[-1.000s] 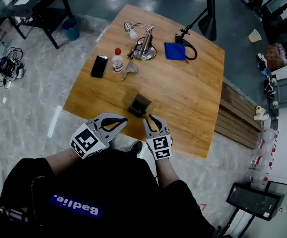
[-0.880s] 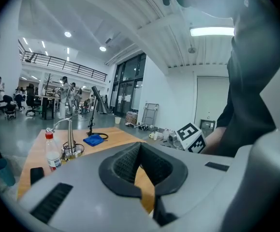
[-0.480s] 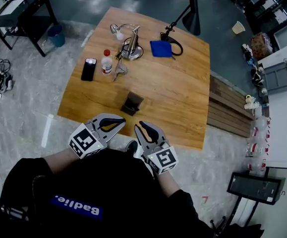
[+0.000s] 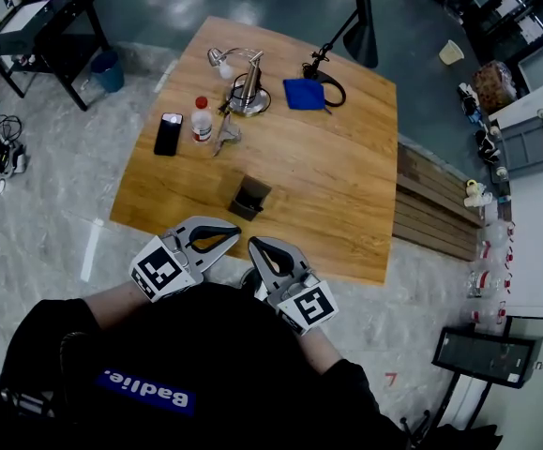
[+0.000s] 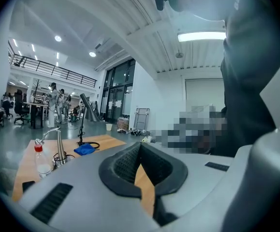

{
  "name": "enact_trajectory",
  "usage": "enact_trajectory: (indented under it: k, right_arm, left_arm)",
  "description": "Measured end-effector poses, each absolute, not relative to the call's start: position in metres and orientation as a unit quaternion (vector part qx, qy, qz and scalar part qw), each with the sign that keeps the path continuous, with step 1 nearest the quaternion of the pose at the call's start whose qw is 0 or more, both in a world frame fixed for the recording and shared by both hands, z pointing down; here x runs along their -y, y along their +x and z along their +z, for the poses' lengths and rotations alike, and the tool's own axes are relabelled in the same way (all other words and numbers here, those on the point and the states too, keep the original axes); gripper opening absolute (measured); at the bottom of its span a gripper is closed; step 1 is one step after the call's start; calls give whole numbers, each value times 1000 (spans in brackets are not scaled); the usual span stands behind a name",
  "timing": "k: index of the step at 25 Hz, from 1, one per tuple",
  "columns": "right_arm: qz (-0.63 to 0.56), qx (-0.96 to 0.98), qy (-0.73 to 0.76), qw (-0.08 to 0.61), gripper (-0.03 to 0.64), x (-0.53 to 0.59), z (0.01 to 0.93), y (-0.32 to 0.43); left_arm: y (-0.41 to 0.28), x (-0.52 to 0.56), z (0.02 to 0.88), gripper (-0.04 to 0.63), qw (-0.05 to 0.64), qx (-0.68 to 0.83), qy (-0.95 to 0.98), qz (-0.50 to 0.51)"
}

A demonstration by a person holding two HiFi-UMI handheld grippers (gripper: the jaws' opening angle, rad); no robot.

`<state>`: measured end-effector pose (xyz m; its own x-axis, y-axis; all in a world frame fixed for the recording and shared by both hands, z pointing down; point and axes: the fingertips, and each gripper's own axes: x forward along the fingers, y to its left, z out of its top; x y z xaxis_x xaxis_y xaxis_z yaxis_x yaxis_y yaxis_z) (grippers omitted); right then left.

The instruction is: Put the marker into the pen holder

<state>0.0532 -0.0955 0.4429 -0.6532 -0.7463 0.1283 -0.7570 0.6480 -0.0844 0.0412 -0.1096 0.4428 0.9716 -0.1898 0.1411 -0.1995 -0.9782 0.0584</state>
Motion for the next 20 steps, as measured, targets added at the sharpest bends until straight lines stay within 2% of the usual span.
enact_trajectory:
  k: [20]
  right_arm:
    - [77,910,405,51,6,104,451,54]
  left_arm:
    - [41,115,448,9,44,111,990,74]
